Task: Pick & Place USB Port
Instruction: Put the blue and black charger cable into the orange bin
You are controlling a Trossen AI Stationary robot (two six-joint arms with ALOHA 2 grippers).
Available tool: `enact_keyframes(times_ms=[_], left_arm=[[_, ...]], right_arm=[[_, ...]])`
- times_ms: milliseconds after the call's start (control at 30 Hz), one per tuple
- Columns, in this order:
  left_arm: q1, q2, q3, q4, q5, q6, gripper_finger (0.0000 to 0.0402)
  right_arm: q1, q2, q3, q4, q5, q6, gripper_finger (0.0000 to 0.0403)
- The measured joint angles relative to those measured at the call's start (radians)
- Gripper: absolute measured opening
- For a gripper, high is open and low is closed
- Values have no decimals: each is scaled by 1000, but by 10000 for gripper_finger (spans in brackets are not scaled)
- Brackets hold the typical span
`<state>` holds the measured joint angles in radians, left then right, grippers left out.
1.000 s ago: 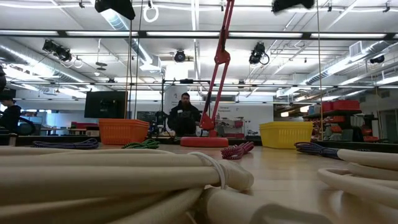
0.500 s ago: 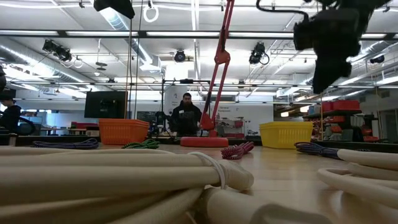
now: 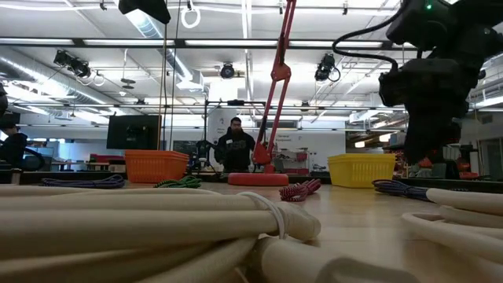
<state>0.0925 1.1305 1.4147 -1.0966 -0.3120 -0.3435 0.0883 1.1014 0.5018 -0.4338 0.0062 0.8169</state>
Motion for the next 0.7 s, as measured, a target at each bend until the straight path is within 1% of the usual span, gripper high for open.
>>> enact_keyframes(times_ms=[133,367,533,700], left_arm=[[0,0,0,0,0,0,53],[0,0,0,1,-1,0,53],[0,0,0,2,-1,-1,53],[0,0,0,4,1,-1,53]], right_arm=[[0,0,-26,39,-4,-4,133],[0,30,-43,44,-12,-5,177],[0,103,-43,102,-15,-13,201],[0,199,-43,168,-14,-11,208]])
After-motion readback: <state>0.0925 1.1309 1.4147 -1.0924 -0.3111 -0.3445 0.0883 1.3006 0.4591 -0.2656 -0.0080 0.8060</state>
